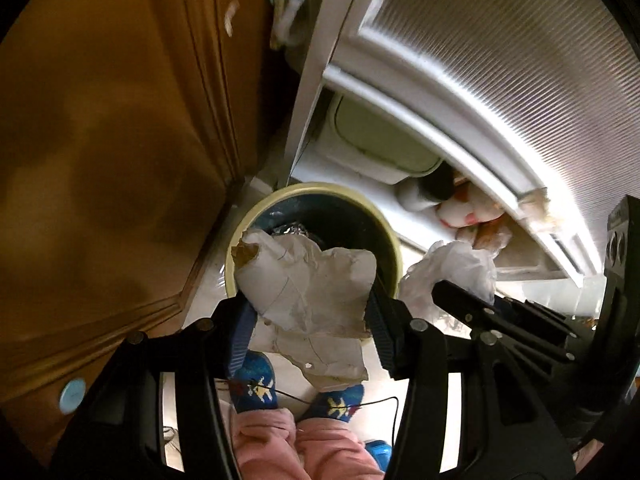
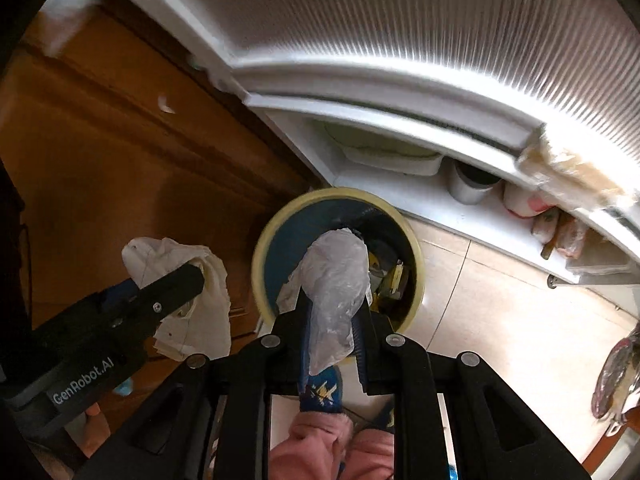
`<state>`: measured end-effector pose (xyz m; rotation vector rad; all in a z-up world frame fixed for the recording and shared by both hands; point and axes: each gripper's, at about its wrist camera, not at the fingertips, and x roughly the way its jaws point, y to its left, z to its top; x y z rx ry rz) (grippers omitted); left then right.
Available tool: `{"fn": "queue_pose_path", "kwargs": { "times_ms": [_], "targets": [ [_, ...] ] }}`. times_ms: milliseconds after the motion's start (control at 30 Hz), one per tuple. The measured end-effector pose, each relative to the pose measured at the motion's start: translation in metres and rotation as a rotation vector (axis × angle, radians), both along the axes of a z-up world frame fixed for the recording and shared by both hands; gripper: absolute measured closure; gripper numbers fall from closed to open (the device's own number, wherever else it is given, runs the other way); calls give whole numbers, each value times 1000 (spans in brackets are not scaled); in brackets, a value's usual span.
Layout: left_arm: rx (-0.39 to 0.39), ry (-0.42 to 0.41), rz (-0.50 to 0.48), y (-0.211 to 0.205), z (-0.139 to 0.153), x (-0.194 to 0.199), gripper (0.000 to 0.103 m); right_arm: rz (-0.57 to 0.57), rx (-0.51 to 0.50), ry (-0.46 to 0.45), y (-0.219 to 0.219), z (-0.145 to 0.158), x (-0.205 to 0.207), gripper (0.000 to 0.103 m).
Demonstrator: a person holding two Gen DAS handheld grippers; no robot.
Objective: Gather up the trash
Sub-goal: 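Carry the tissue and plastic bag over the bin and open both tools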
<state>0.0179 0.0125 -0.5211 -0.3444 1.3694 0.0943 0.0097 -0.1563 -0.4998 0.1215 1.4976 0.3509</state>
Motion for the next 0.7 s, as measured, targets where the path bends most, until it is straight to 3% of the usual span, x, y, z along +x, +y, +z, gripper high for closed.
{"fn": "queue_pose_path", "kwargs": {
  "times_ms": [167,233,333,400,700],
  "targets": [
    [41,44,-60,-6,-42,12,48,-7,-16,53,6,-58,9,74],
    [52,63,-68,-7,-54,15,40,-19,-17,64,7,-76,10,61],
    [70,90,-63,-6,-68,20,26,-42,-15,72,4,-95,13,57],
    [75,94,-59,-2,-73,20,20,-61,-14,76,-2,-102,15,54],
    [97,94,-55,1,-72,17,19,-124,-18,78,-20,-98,9,51]
  ]
}}
